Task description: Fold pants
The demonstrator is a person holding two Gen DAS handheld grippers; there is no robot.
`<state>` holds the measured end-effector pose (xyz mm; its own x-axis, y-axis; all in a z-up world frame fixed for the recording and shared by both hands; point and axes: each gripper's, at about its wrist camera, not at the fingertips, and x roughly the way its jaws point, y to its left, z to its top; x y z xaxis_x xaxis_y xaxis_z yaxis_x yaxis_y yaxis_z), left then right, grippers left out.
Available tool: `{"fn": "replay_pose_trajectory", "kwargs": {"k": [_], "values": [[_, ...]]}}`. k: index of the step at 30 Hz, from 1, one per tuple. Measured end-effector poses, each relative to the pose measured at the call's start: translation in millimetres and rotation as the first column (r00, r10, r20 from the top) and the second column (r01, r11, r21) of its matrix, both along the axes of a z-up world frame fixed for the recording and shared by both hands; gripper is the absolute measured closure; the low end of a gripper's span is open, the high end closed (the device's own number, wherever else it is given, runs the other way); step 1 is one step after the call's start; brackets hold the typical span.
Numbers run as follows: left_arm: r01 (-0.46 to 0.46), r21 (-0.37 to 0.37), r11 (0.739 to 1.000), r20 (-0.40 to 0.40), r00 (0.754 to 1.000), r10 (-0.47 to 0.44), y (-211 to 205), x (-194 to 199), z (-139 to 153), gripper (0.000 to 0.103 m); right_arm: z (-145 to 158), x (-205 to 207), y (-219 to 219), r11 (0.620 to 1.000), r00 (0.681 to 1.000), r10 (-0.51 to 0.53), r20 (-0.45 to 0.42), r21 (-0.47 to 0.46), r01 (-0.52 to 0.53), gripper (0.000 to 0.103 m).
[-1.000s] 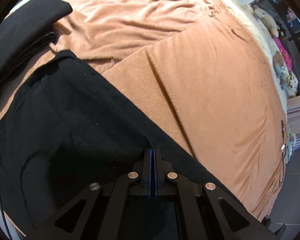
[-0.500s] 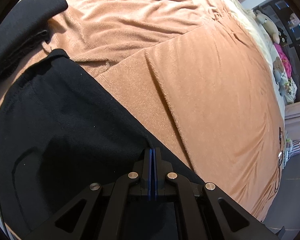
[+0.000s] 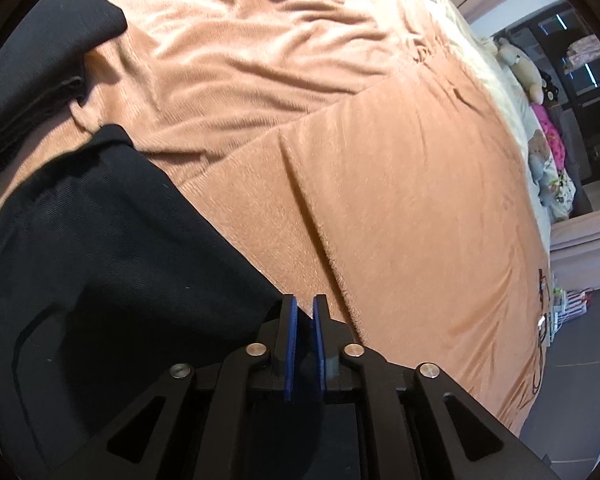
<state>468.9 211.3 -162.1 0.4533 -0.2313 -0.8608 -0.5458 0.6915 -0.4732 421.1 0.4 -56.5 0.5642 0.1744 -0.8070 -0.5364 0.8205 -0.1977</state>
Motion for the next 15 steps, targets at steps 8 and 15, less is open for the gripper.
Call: {"fn": "replay_pose_trajectory", "kwargs": {"k": [8,15], "values": [[0.054,0.037,0.998,0.056,0.997,-0.056,3.0,-26.2,26.5,0.05,21.0,-16.2,-23.4,0.992,0.998,-0.065,-0.016,0.112,0.066,0.092],[0.099,0.073,0.992,0.091,0.99,-0.105,0.9,-56.7,43.5,0.046,30.1,-39.0,-55.8,0.977,0.99,-0.133,-0.038,0.162,0.137,0.091]]}}
